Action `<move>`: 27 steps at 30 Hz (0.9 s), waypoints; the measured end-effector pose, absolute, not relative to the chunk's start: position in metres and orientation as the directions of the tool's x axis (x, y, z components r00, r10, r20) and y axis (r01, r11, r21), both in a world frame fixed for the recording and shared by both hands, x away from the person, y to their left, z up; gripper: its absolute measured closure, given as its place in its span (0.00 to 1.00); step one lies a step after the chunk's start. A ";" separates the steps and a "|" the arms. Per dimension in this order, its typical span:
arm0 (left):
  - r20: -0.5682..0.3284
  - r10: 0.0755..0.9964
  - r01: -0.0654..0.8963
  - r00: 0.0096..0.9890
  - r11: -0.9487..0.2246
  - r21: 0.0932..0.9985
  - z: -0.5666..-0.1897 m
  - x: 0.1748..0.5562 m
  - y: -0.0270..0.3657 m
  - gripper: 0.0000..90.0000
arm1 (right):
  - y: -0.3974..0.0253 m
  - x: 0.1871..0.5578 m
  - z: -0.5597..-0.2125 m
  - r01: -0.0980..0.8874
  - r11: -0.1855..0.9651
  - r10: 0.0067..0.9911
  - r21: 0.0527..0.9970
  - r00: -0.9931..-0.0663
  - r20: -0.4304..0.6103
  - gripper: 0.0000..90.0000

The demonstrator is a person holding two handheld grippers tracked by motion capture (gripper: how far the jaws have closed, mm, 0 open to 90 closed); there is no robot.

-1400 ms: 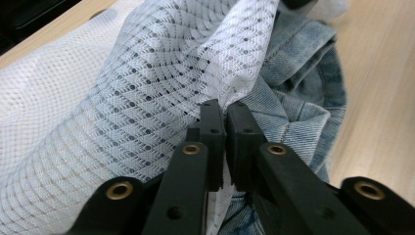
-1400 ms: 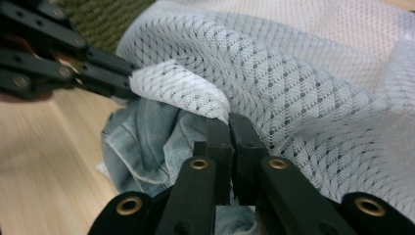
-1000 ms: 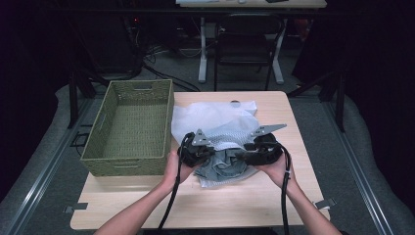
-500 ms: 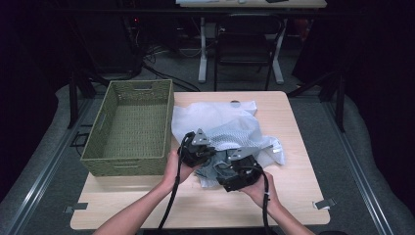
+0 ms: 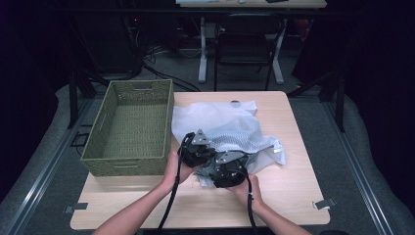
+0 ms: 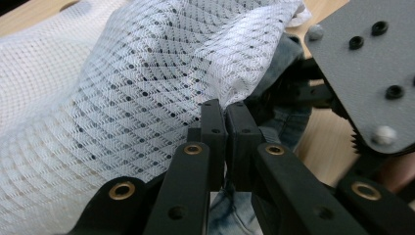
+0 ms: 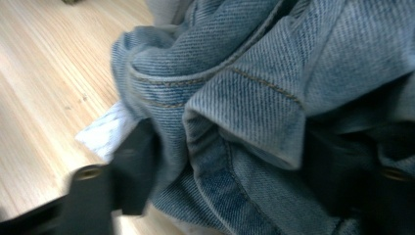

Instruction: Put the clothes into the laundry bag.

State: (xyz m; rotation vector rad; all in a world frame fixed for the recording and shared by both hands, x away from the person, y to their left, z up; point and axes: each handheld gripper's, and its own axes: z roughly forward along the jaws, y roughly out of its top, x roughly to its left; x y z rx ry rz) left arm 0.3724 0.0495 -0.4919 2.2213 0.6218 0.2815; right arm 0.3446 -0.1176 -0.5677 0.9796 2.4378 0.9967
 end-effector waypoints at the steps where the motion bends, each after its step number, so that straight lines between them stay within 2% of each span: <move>1: -0.006 0.518 0.346 0.855 -0.563 0.750 -0.492 0.372 0.050 0.97 | -0.117 0.344 -0.569 0.466 0.526 0.701 0.711 -0.711 -0.053 0.50; 4: -0.011 0.510 0.346 0.860 -0.567 0.747 -0.492 0.372 0.052 0.97 | -0.117 0.342 -0.568 0.443 0.510 0.710 0.737 -0.700 -0.071 0.81; 5: -0.011 0.511 0.346 0.859 -0.565 0.749 -0.493 0.371 0.053 0.97 | -0.116 0.341 -0.566 0.432 0.506 0.710 0.746 -0.701 -0.076 0.86; 7: -0.014 0.503 0.343 0.864 -0.570 0.746 -0.492 0.369 0.055 0.97 | -0.116 0.341 -0.560 0.425 0.494 0.716 0.758 -0.694 -0.077 0.89; 10: -0.015 0.495 0.336 0.869 -0.565 0.753 -0.488 0.365 0.058 0.98 | -0.119 0.342 -0.551 0.415 0.478 0.724 0.774 -0.685 -0.080 0.90; 14: -0.021 0.486 0.324 0.874 -0.550 0.770 -0.482 0.357 0.061 0.98 | -0.129 0.353 -0.532 0.398 0.415 0.788 0.818 -0.606 -0.105 0.91; 17: -0.027 0.476 0.319 0.879 -0.545 0.776 -0.480 0.354 0.060 0.98 | -0.129 0.361 -0.533 0.382 0.400 0.809 0.833 -0.574 -0.125 0.91; 23: -0.035 0.478 0.328 0.878 -0.546 0.771 -0.481 0.354 0.062 0.98 | -0.127 0.386 -0.542 0.394 0.348 0.835 0.851 -0.543 -0.090 0.90; 24: -0.038 0.479 0.333 0.877 -0.550 0.766 -0.483 0.356 0.063 0.98 | -0.126 0.391 -0.547 0.423 0.362 0.830 0.831 -0.551 -0.081 0.89; 27: -0.053 0.496 0.356 0.867 -0.541 0.762 -0.489 0.361 0.064 0.98 | -0.129 0.390 -0.547 0.448 0.346 0.812 0.824 -0.584 -0.024 0.75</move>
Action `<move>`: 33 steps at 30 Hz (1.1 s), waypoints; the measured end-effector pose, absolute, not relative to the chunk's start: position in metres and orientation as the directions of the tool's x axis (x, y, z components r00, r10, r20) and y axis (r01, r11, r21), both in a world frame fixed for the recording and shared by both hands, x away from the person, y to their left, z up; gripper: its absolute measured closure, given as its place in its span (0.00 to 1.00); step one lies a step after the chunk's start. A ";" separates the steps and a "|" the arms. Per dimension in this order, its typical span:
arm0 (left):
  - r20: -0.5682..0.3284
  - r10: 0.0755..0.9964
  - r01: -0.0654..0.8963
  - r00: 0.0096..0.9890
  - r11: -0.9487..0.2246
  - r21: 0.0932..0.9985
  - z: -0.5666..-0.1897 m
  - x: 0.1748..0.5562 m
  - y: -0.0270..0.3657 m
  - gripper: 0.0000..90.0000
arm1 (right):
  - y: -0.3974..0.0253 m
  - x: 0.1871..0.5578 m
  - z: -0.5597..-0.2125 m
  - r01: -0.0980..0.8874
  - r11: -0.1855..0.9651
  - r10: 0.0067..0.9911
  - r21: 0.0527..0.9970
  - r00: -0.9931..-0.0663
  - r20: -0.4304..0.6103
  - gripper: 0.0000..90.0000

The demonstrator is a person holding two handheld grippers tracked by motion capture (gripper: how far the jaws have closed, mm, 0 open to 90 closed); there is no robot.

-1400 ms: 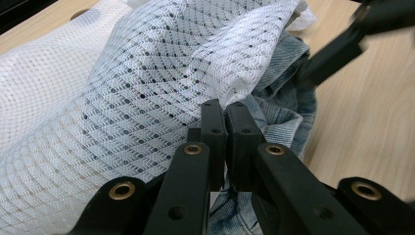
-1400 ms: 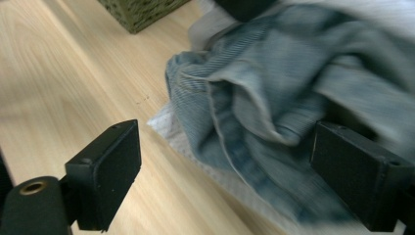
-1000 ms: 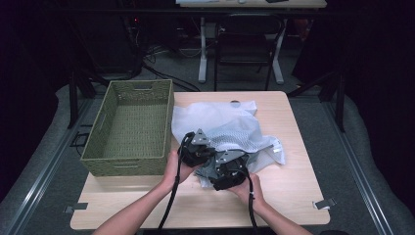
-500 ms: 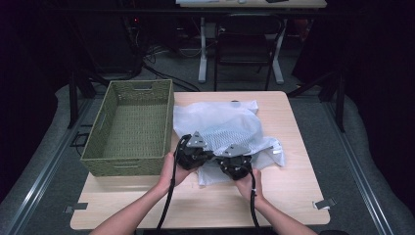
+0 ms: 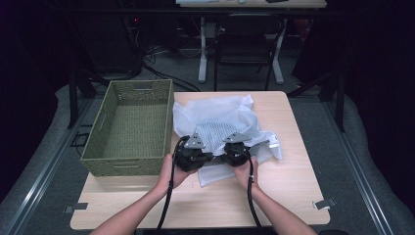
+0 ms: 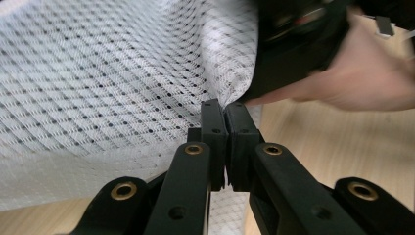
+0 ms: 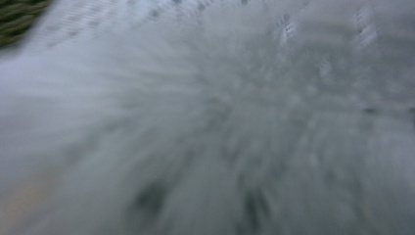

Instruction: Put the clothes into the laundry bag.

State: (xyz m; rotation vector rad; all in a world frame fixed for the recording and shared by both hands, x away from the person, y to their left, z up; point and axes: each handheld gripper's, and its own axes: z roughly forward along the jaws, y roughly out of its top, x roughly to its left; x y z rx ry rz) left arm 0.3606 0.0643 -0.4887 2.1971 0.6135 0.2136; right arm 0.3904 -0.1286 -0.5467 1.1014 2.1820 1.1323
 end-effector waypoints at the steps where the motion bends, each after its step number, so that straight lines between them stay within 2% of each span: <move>1: -0.061 0.497 0.363 0.865 -0.538 0.761 -0.490 0.362 0.065 0.98 | -0.131 0.386 -0.543 0.448 0.357 0.799 0.820 -0.601 -0.020 0.67; 2: -0.058 0.501 0.362 0.864 -0.536 0.763 -0.491 0.362 0.065 0.98 | -0.135 0.382 -0.539 0.456 0.352 0.791 0.817 -0.612 0.000 0.59; 6: -0.053 0.507 0.362 0.860 -0.534 0.764 -0.491 0.363 0.065 0.97 | -0.148 0.366 -0.526 0.471 0.376 0.770 0.798 -0.638 0.014 0.42; 13: -0.039 0.515 0.361 0.856 -0.542 0.759 -0.493 0.365 0.065 0.97 | -0.177 0.346 -0.511 0.492 0.382 0.770 0.782 -0.637 0.024 0.33; 16: -0.032 0.517 0.361 0.855 -0.550 0.753 -0.494 0.365 0.062 0.97 | -0.201 0.340 -0.517 0.518 0.390 0.793 0.761 -0.609 0.008 0.27; 19: -0.010 0.516 0.347 0.856 -0.561 0.751 -0.494 0.364 0.058 0.96 | -0.209 0.346 -0.530 0.551 0.406 0.801 0.729 -0.599 0.006 0.16; 24: 0.011 0.510 0.335 0.860 -0.580 0.743 -0.496 0.364 0.052 0.92 | -0.199 0.357 -0.547 0.552 0.461 0.775 0.694 -0.631 -0.013 0.14; 26: 0.010 0.506 0.334 0.862 -0.583 0.740 -0.498 0.364 0.050 0.88 | -0.193 0.360 -0.553 0.546 0.495 0.762 0.676 -0.647 -0.035 0.17; 29: 0.022 0.507 0.333 0.862 -0.598 0.729 -0.502 0.365 0.045 0.87 | -0.186 0.365 -0.558 0.547 0.501 0.780 0.671 -0.621 -0.076 0.33; 31: 0.029 0.506 0.332 0.862 -0.607 0.722 -0.506 0.365 0.042 0.87 | -0.184 0.366 -0.559 0.540 0.479 0.791 0.692 -0.608 -0.074 0.56; 33: 0.037 0.501 0.332 0.865 -0.625 0.707 -0.511 0.365 0.038 0.92 | -0.181 0.365 -0.560 0.527 0.470 0.800 0.708 -0.593 -0.090 0.79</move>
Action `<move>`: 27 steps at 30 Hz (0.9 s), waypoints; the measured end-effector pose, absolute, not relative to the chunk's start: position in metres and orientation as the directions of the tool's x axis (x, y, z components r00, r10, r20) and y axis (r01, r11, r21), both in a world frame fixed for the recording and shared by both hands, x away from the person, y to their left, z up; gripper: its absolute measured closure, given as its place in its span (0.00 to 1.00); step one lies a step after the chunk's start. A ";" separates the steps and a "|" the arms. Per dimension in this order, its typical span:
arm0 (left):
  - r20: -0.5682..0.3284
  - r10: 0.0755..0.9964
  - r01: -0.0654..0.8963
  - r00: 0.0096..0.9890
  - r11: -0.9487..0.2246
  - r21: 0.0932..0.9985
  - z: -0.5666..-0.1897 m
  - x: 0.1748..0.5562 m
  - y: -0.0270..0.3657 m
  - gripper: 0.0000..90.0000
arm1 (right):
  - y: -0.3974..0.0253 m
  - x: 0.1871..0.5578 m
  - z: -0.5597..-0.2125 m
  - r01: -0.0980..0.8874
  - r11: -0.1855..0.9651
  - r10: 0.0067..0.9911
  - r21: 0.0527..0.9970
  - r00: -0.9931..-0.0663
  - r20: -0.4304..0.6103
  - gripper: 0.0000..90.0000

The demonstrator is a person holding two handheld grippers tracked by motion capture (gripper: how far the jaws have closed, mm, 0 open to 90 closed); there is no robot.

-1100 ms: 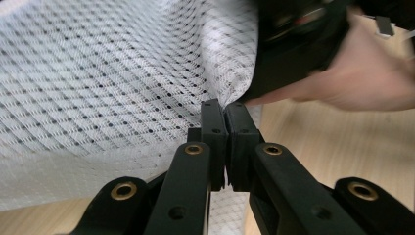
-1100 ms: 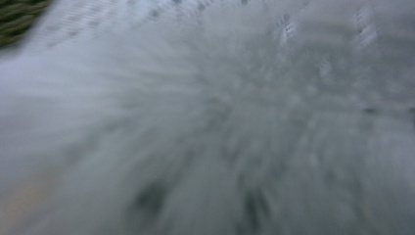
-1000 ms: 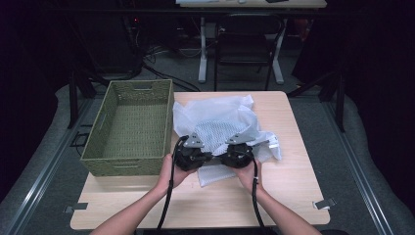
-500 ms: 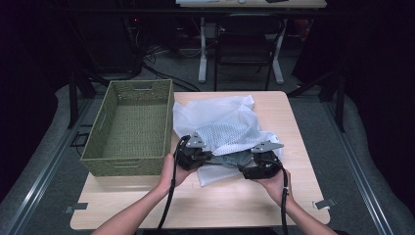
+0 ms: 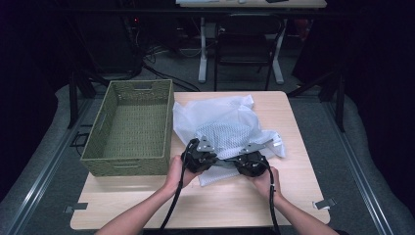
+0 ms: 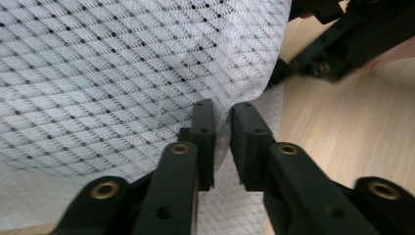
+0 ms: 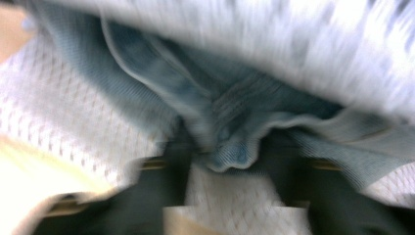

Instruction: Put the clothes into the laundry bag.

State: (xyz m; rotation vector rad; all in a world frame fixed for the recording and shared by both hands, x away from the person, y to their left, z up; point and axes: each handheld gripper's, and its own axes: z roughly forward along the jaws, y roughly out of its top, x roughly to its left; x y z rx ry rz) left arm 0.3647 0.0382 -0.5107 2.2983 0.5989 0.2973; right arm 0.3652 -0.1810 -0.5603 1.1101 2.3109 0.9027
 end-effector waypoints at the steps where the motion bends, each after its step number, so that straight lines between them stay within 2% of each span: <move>1: 0.037 0.497 0.330 0.867 -0.629 0.704 -0.513 0.364 0.037 0.96 | -0.179 0.366 -0.561 0.526 0.469 0.801 0.709 -0.592 -0.091 0.87; 3: 0.029 0.492 0.333 0.870 -0.631 0.701 -0.515 0.363 0.036 0.99 | -0.178 0.366 -0.560 0.514 0.444 0.810 0.734 -0.580 -0.084 0.91; 9: -0.004 0.485 0.337 0.874 -0.601 0.725 -0.507 0.361 0.044 0.99 | -0.175 0.378 -0.540 0.479 0.348 0.837 0.806 -0.545 -0.037 0.92; 12: 0.015 0.495 0.334 0.869 -0.608 0.721 -0.507 0.361 0.047 0.99 | -0.175 0.387 -0.543 0.508 0.352 0.837 0.786 -0.547 -0.021 0.91; 15: 0.003 0.507 0.349 0.862 -0.598 0.721 -0.510 0.364 0.047 0.97 | -0.179 0.383 -0.543 0.536 0.371 0.810 0.758 -0.586 0.018 0.77; 16: 0.001 0.505 0.351 0.863 -0.601 0.718 -0.510 0.365 0.047 0.94 | -0.180 0.380 -0.540 0.536 0.380 0.804 0.753 -0.594 0.018 0.68; 21: 0.002 0.509 0.349 0.861 -0.594 0.725 -0.510 0.364 0.043 0.87 | -0.186 0.360 -0.537 0.532 0.417 0.754 0.737 -0.655 0.046 0.36; 23: -0.001 0.508 0.352 0.861 -0.596 0.722 -0.510 0.365 0.042 0.83 | -0.182 0.356 -0.544 0.527 0.451 0.735 0.721 -0.677 0.035 0.29; 25: 0.003 0.515 0.356 0.857 -0.597 0.719 -0.511 0.365 0.040 0.80 | -0.173 0.356 -0.554 0.527 0.498 0.728 0.689 -0.686 -0.002 0.34; 27: 0.027 0.521 0.351 0.853 -0.611 0.710 -0.512 0.364 0.038 0.80 | -0.167 0.359 -0.560 0.526 0.507 0.747 0.683 -0.664 -0.043 0.47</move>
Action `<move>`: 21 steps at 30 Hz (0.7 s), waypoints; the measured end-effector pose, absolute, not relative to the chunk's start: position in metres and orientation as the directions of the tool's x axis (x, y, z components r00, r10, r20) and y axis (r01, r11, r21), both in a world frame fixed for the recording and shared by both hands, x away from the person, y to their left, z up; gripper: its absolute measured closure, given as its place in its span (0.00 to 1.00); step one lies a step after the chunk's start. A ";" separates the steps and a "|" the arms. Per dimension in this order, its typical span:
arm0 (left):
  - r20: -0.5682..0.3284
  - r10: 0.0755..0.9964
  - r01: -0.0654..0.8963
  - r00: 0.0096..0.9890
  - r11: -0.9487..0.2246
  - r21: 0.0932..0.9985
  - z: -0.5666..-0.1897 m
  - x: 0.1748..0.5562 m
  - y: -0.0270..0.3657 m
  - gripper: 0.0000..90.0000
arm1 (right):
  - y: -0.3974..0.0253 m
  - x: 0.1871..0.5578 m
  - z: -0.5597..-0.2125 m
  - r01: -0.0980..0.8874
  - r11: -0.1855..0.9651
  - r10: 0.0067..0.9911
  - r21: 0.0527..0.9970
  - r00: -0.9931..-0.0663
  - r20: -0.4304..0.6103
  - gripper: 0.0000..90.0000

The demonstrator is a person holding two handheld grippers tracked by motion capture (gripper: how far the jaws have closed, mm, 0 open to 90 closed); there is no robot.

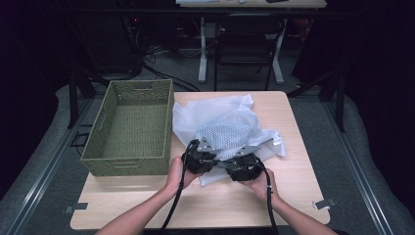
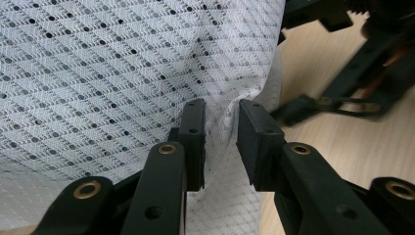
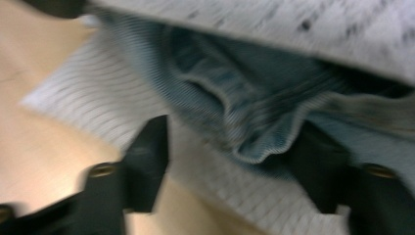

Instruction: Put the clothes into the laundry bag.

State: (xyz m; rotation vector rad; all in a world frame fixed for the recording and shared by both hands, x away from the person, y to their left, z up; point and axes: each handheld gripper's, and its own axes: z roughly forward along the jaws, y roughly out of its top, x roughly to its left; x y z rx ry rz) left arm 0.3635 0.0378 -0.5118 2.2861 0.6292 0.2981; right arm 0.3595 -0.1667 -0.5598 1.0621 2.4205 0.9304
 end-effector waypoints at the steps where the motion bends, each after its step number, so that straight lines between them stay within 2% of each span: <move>1: 0.040 0.518 0.345 0.854 -0.623 0.702 -0.512 0.363 0.037 0.82 | -0.166 0.363 -0.562 0.526 0.503 0.753 0.686 -0.656 -0.049 0.54; 3: 0.043 0.524 0.347 0.851 -0.621 0.703 -0.515 0.363 0.036 0.87 | -0.166 0.368 -0.564 0.535 0.486 0.770 0.692 -0.636 -0.049 0.66; 4: 0.048 0.520 0.343 0.853 -0.628 0.698 -0.517 0.363 0.035 0.93 | -0.165 0.369 -0.564 0.532 0.480 0.773 0.697 -0.633 -0.049 0.74; 6: 0.043 0.523 0.347 0.851 -0.622 0.702 -0.520 0.364 0.035 0.99 | -0.163 0.370 -0.562 0.524 0.478 0.780 0.705 -0.622 -0.067 0.82; 12: 0.051 0.525 0.324 0.850 -0.595 0.735 -0.516 0.360 0.042 0.99 | -0.164 0.373 -0.547 0.509 0.418 0.796 0.752 -0.605 -0.033 0.85; 13: 0.046 0.526 0.327 0.850 -0.593 0.736 -0.515 0.360 0.043 0.98 | -0.166 0.373 -0.545 0.505 0.410 0.796 0.759 -0.605 -0.028 0.85; 16: 0.045 0.534 0.331 0.844 -0.586 0.740 -0.516 0.356 0.046 0.74 | -0.166 0.373 -0.543 0.512 0.401 0.796 0.760 -0.605 -0.012 0.85; 18: 0.110 0.551 0.303 0.827 -0.602 0.739 -0.517 0.351 0.044 0.60 | -0.167 0.372 -0.542 0.512 0.401 0.793 0.759 -0.609 -0.008 0.85; 19: 0.135 0.551 0.297 0.824 -0.622 0.725 -0.517 0.350 0.043 0.56 | -0.167 0.371 -0.541 0.508 0.400 0.791 0.763 -0.612 -0.007 0.85; 21: 0.173 0.567 0.297 0.805 -0.639 0.710 -0.521 0.352 0.038 0.59 | -0.167 0.370 -0.539 0.509 0.397 0.790 0.763 -0.613 -0.002 0.85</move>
